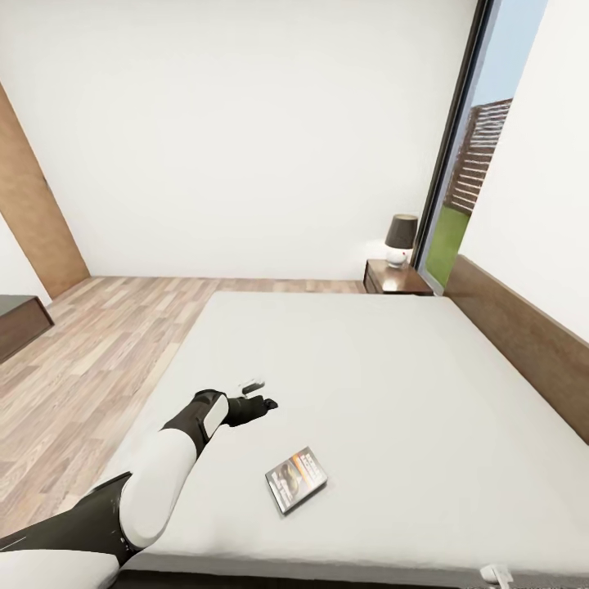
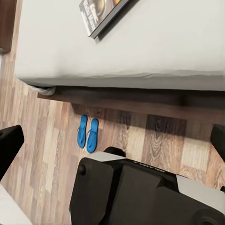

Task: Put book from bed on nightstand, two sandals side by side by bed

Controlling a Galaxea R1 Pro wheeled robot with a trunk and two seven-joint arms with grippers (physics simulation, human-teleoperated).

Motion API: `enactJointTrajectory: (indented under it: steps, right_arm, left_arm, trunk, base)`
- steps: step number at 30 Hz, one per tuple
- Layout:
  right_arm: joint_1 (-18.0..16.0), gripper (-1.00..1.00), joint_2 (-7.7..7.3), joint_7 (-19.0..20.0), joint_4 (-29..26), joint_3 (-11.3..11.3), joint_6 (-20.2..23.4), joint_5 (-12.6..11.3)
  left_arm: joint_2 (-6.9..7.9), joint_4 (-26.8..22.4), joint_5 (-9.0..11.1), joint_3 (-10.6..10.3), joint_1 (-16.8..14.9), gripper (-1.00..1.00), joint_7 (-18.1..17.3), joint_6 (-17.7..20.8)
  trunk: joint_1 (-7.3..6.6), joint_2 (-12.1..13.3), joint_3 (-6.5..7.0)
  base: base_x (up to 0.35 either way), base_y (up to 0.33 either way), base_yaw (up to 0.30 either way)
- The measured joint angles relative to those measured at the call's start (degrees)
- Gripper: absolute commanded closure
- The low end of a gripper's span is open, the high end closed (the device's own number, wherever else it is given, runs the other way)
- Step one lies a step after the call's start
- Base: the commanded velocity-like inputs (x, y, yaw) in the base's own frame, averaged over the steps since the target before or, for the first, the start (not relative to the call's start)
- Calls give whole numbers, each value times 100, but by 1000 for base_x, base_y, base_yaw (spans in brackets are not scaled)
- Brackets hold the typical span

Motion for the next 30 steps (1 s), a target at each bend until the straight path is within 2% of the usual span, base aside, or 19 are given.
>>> enactJointTrajectory:
  steps: [30]
  right_arm:
    - [0, -100, 0, -5, 0, 4, 0, 0]
  left_arm:
    - [-3, 0, 3, 0, 0, -100, -2, 0]
  trunk:
    - [0, -1, -267]
  base:
    - [0, 0, 0]
